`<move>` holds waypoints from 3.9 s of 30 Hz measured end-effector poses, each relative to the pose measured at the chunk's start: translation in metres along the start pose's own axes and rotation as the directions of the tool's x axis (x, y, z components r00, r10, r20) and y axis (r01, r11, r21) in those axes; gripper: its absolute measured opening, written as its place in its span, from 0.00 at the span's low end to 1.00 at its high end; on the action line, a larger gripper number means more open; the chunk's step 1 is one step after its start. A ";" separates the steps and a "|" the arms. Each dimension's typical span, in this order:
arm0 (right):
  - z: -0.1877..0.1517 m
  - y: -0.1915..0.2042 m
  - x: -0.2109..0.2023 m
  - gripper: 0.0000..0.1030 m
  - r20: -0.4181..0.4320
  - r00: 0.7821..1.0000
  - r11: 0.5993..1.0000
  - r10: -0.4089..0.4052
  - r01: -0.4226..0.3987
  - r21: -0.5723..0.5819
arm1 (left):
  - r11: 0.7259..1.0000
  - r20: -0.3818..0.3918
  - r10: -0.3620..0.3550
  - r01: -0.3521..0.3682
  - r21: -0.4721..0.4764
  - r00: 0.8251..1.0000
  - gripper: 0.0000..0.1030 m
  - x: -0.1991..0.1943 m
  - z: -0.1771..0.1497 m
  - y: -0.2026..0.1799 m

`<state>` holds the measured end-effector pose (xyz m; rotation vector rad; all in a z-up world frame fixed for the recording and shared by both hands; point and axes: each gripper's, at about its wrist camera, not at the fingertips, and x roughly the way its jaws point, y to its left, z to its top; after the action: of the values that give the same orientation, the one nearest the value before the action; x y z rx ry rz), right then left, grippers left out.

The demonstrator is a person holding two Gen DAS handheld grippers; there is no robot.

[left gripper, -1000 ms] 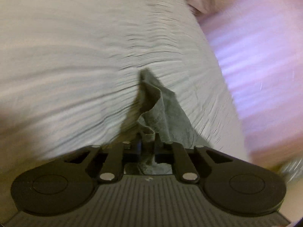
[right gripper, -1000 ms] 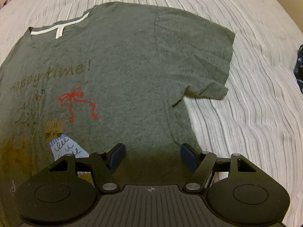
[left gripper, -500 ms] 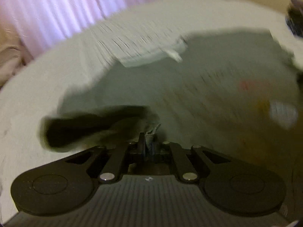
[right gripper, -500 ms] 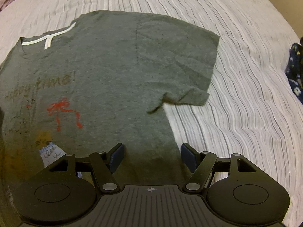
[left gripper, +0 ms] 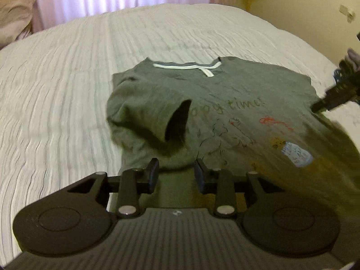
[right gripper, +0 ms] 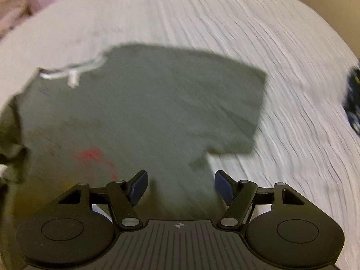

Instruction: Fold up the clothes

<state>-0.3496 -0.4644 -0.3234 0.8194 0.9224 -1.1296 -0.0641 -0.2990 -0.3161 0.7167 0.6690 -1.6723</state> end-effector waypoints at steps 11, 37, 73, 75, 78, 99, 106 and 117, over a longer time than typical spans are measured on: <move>0.073 0.117 0.014 0.34 -0.043 0.933 0.907 0.358 -0.358 -0.221 | 0.977 0.038 0.024 -0.016 -0.211 0.999 0.22 -0.020 -0.012 0.047; 0.106 0.199 0.084 0.00 0.032 0.874 0.854 0.485 -0.465 -0.232 | 0.905 0.075 -0.084 0.108 -0.412 0.994 0.23 -0.005 -0.027 0.111; -0.030 0.110 0.112 0.29 0.041 0.826 0.621 0.562 -0.455 0.638 | 0.877 0.062 -0.117 0.133 -0.461 0.991 0.28 0.027 0.062 0.159; -0.033 0.110 0.110 0.42 0.076 0.824 0.583 0.562 -0.459 0.670 | 0.866 0.040 -0.152 0.153 -0.476 0.988 0.30 0.041 0.079 0.169; -0.030 0.121 0.112 0.43 0.082 0.835 0.599 0.545 -0.456 0.658 | 0.836 0.019 -0.205 0.185 -0.517 0.979 0.37 0.065 0.101 0.183; -0.005 0.152 0.094 0.46 0.070 0.908 0.841 0.414 -0.411 0.352 | 0.917 0.032 -0.037 0.047 -0.396 0.999 0.10 0.128 0.128 0.180; -0.013 0.142 0.091 0.49 0.053 0.910 0.859 0.412 -0.408 0.309 | 0.918 -0.028 -0.231 0.209 -0.337 0.972 0.11 0.098 0.103 0.122; -0.041 -0.091 0.026 0.49 0.253 0.962 0.705 0.099 -0.247 0.664 | 0.901 -0.169 0.005 -0.078 -0.427 0.986 0.12 0.034 0.009 0.101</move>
<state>-0.4415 -0.4588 -0.3709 1.3433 0.2072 -1.3749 0.0273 -0.3477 -0.3420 0.5430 1.0944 -1.3647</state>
